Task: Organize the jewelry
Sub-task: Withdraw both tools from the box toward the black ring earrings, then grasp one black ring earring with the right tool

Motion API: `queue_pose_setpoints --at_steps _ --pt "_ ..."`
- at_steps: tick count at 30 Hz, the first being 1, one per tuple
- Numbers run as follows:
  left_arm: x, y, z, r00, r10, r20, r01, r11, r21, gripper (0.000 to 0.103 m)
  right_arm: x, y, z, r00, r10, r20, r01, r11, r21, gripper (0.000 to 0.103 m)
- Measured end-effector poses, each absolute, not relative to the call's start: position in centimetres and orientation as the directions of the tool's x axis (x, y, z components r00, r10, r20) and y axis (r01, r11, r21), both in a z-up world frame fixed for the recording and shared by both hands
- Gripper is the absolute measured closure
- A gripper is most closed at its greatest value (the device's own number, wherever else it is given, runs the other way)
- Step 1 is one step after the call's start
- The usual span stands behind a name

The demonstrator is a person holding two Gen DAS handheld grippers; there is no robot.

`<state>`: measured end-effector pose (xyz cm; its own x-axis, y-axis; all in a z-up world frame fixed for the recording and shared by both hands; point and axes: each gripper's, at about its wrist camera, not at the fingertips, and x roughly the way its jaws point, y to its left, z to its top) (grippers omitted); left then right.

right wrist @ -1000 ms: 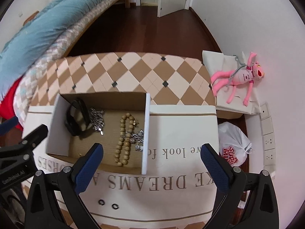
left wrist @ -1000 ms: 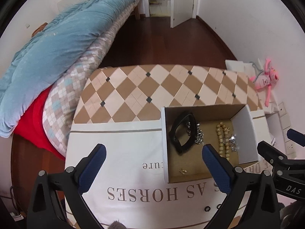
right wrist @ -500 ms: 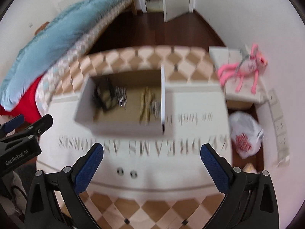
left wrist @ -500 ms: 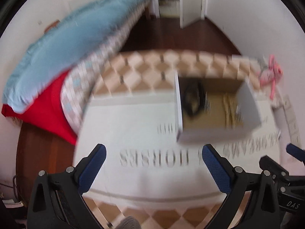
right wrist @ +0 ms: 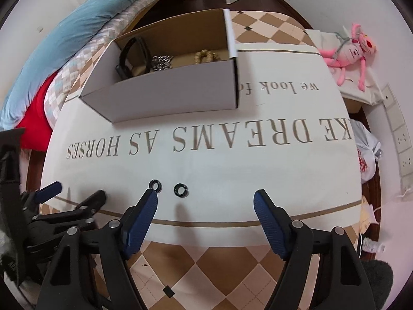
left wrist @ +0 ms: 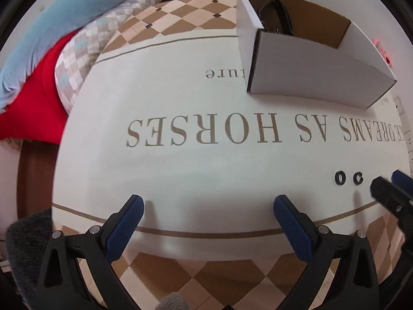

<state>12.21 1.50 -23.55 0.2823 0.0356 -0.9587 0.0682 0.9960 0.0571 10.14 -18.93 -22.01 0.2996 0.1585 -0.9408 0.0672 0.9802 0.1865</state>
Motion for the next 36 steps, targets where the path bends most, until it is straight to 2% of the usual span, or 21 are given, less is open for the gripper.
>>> queue_pose_setpoints --at_steps 4,8,11,16,17,18,22,29,36 --pt "12.4 1.7 -23.8 0.286 -0.024 -0.958 0.086 0.996 0.001 0.0 10.6 -18.1 -22.5 0.286 0.167 -0.943 0.05 0.981 0.189 0.041" --pt "12.5 1.8 -23.8 0.305 -0.033 -0.952 0.105 0.994 -0.001 0.0 10.8 -17.2 -23.1 0.281 0.164 -0.946 0.031 0.983 0.18 0.053" --pt "12.3 1.7 -23.7 0.307 -0.034 -0.951 0.111 0.994 0.0 0.0 11.0 -16.4 -23.3 0.289 0.146 -0.946 0.001 0.988 0.153 0.056" --pt "12.8 1.7 -23.8 0.282 -0.034 -0.959 0.116 0.993 -0.001 0.0 11.3 -15.2 -23.4 0.306 0.103 -0.946 -0.035 0.995 0.097 0.072" --pt "13.0 1.6 -23.9 0.281 -0.034 -0.959 0.115 0.993 -0.001 0.0 11.2 -15.0 -23.4 0.309 0.084 -0.947 -0.041 0.996 0.075 0.079" --pt "13.0 1.6 -23.9 0.282 -0.034 -0.959 0.115 0.993 -0.001 0.0 11.1 -14.8 -23.4 0.312 0.072 -0.947 -0.045 0.997 0.061 0.089" --pt "13.1 1.6 -23.9 0.309 -0.031 -0.951 0.094 0.996 -0.002 0.0 10.8 -14.5 -23.5 0.328 0.057 -0.943 -0.049 0.998 0.043 0.09" --pt "12.5 1.2 -23.5 0.331 -0.006 -0.944 0.071 0.997 0.018 0.0 9.8 -17.8 -22.6 0.339 0.098 -0.936 0.056 0.991 0.124 0.09" --pt "11.3 -4.0 -22.0 0.311 -0.08 -0.947 0.147 0.989 -0.035 0.0 8.7 -21.0 -21.9 0.356 0.071 -0.932 0.127 0.984 0.124 0.09"
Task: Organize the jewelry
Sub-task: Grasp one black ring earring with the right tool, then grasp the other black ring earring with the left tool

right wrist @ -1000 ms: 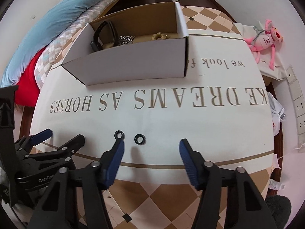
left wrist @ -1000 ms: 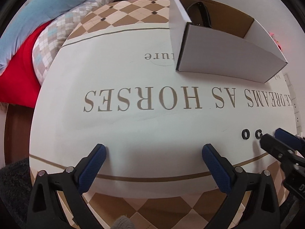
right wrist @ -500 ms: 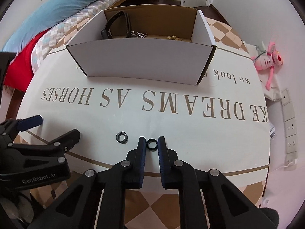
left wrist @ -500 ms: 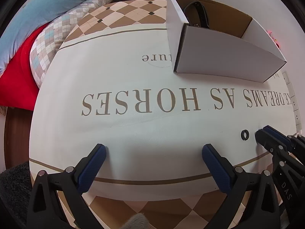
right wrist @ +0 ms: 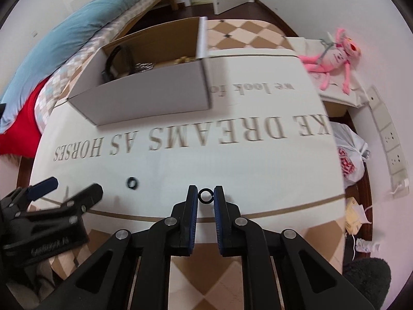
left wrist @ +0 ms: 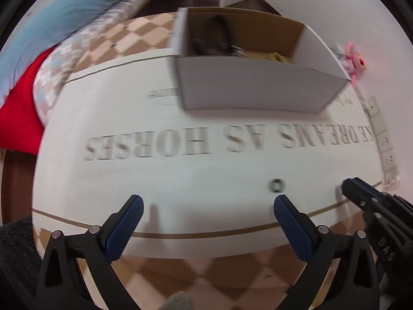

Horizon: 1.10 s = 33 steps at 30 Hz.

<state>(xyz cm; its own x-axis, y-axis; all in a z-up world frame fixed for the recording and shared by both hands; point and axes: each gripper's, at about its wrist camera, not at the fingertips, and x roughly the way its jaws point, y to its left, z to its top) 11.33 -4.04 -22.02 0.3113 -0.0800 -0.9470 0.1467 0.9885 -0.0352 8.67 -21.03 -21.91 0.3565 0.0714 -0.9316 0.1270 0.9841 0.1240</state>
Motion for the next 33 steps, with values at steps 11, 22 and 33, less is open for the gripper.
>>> queue_pose_setpoints --at_steps 11,22,33 --pt "10.9 -8.6 -22.9 0.33 -0.07 -0.941 0.206 0.979 0.0 0.025 8.2 -24.8 -22.8 0.349 0.039 -0.936 0.223 0.967 0.124 0.09" --pt "11.5 -10.1 -22.3 0.358 -0.093 -0.929 0.26 0.965 0.004 0.083 7.8 -25.7 -23.1 0.342 0.046 -0.939 0.238 0.962 0.134 0.09" --pt "10.9 -9.8 -21.7 0.348 -0.128 -0.929 0.265 0.964 -0.034 0.093 8.0 -25.5 -21.2 0.377 0.06 -0.924 0.228 0.961 0.155 0.09"
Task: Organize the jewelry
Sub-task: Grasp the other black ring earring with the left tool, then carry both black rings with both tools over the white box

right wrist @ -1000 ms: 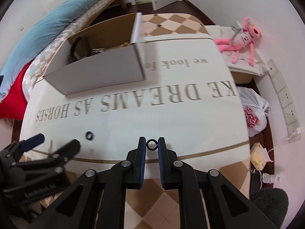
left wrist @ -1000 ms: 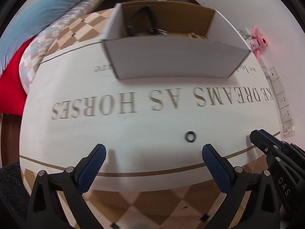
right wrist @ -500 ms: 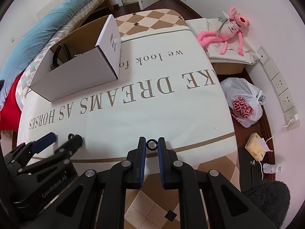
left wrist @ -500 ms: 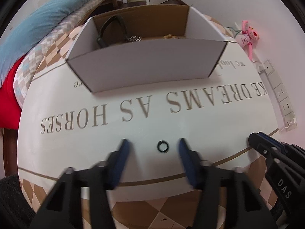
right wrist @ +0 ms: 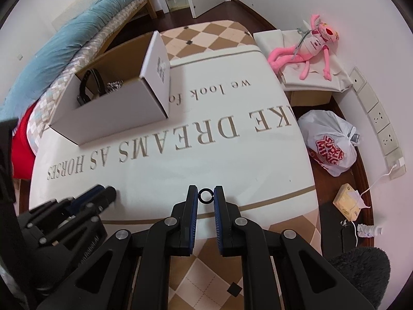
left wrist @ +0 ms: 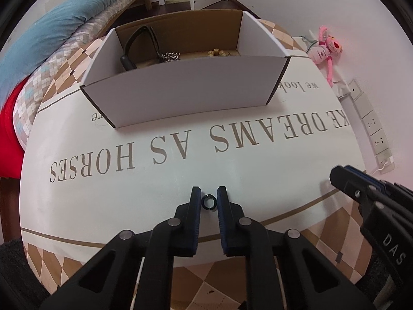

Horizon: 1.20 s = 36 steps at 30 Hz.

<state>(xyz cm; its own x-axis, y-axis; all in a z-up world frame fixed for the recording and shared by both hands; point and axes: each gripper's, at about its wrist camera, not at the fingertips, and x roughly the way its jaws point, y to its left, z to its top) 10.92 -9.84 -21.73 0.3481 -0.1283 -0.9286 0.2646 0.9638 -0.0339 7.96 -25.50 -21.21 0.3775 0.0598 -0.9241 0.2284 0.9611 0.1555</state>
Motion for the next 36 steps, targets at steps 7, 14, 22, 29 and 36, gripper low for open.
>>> queue_pose_setpoints --at_steps 7,14,22,29,36 --pt "11.2 -8.7 -17.9 0.38 -0.188 -0.906 0.261 0.961 -0.09 0.093 8.5 -24.9 -18.8 0.421 0.1 -0.902 0.211 0.956 0.205 0.09" --pt "16.1 -6.2 -12.5 0.391 -0.275 -0.879 0.225 0.954 -0.198 0.093 11.6 -23.9 -14.3 0.495 0.203 -0.845 0.148 0.939 0.312 0.09" --pt "23.6 -4.1 -12.0 0.34 -0.297 -0.892 0.178 0.952 -0.249 0.092 21.0 -22.5 -14.4 0.444 0.359 -0.821 0.08 0.897 0.436 0.09" --pt "25.6 -2.5 -12.5 0.327 -0.286 -0.901 0.111 0.958 -0.264 0.037 25.1 -21.3 -17.9 0.314 0.406 -0.858 0.104 0.884 0.456 0.089" --pt "25.3 -0.5 -12.0 0.365 -0.224 -0.904 0.066 0.974 -0.215 0.015 24.9 -21.9 -17.2 0.337 0.358 -0.871 0.107 0.904 0.413 0.089"
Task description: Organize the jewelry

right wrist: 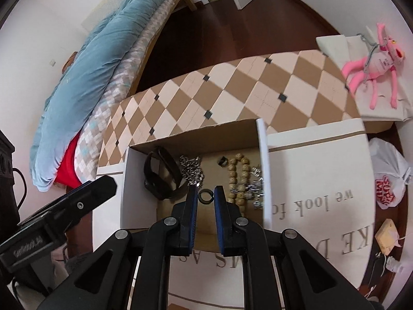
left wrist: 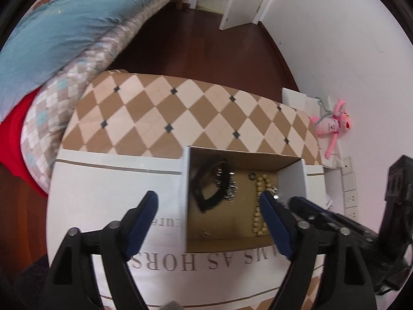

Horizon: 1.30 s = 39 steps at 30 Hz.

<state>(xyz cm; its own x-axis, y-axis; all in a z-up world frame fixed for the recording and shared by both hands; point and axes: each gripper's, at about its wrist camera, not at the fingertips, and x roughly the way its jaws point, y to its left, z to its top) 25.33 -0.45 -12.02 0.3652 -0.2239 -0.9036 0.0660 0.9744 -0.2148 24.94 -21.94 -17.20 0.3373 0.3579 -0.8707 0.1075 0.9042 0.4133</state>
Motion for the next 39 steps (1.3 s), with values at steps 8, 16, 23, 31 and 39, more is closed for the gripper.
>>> queue_pose_setpoints --at_steps 8,16,23,31,39 --pt "24.3 1.5 -12.6 0.397 -0.121 -0.91 0.019 0.992 -0.123 0.01 24.2 -23.1 -15.8 0.365 0.322 -0.873 0.116 0.915 0.386 0.068" --pt "22.6 1.0 -13.2 0.445 -0.009 -0.895 0.029 1.0 0.004 0.001 22.8 -22.3 -15.1 0.39 -0.008 -0.921 0.109 0.993 0.038 0.004" --pt "21.4 -0.1 -14.0 0.433 -0.004 -0.902 0.042 0.999 0.015 0.001 21.8 -21.8 -15.8 0.375 -0.087 -0.923 0.094 0.994 -0.056 0.0" --pt "19.6 -0.7 -11.7 0.456 -0.021 -0.89 0.052 0.999 0.003 0.001 20.1 -21.8 -14.5 0.394 -0.084 -0.915 0.106 0.993 -0.045 0.0" --pt "15.8 -0.8 -7.0 0.5 -0.049 -0.864 0.065 0.998 -0.018 0.001 15.8 -21.8 -9.2 0.469 -0.087 -0.879 0.132 0.991 -0.028 0.0"
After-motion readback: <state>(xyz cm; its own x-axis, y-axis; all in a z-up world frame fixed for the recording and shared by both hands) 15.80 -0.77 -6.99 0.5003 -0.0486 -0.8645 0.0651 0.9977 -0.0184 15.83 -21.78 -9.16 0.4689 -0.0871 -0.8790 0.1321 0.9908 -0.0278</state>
